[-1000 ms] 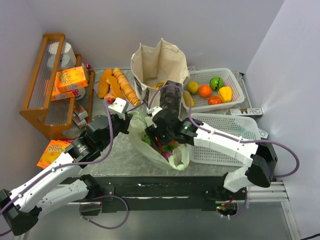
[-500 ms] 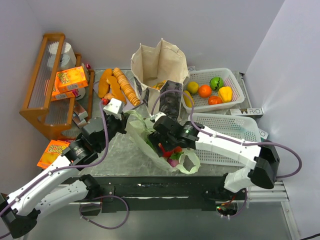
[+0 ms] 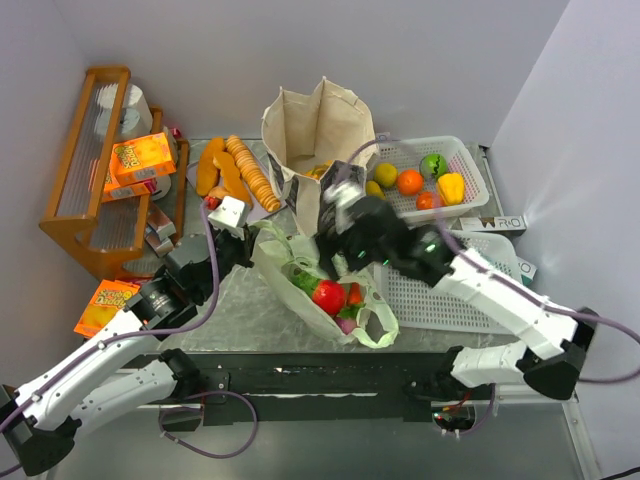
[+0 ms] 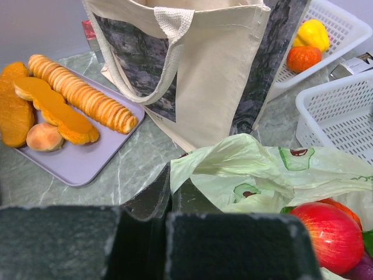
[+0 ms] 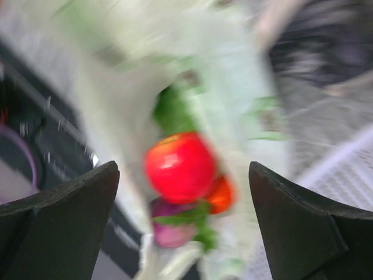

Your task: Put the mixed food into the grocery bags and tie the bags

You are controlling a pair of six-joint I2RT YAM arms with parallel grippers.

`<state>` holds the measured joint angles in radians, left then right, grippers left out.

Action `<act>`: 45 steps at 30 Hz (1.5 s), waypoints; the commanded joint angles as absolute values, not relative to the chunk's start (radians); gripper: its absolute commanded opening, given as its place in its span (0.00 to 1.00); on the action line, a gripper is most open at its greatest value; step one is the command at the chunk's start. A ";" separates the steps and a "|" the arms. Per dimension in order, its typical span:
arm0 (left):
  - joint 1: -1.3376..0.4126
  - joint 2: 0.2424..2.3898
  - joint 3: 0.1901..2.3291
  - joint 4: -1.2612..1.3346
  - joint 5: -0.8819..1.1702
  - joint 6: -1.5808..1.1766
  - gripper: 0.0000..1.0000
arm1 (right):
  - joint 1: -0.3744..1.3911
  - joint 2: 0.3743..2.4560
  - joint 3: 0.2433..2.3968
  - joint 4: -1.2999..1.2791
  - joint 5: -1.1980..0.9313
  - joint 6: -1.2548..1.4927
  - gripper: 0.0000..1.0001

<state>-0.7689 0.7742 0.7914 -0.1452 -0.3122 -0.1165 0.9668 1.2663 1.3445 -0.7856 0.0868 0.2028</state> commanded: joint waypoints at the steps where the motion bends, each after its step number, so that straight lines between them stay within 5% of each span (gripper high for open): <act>1: -0.765 0.772 0.796 -0.103 -0.310 -0.114 0.01 | 0.682 1.181 1.374 -0.690 0.069 0.190 0.96; 10: -0.764 0.785 0.798 -0.106 -0.305 -0.110 0.01 | 0.256 1.559 1.503 -0.549 0.089 0.123 0.96; 16: -0.761 0.792 0.796 -0.107 -0.314 -0.101 0.01 | 0.086 1.901 1.839 -0.627 0.129 0.083 0.99; 21: -0.761 0.805 0.799 -0.110 -0.321 -0.098 0.01 | 0.015 2.094 2.078 -0.733 0.181 0.041 0.98; 32: -0.759 0.844 0.804 -0.106 -0.296 -0.098 0.01 | -0.095 2.238 2.072 -0.698 0.187 -0.017 0.90; 45: -0.756 0.847 0.795 -0.095 -0.310 -0.084 0.01 | -0.126 2.410 2.220 -0.681 0.149 -0.109 0.95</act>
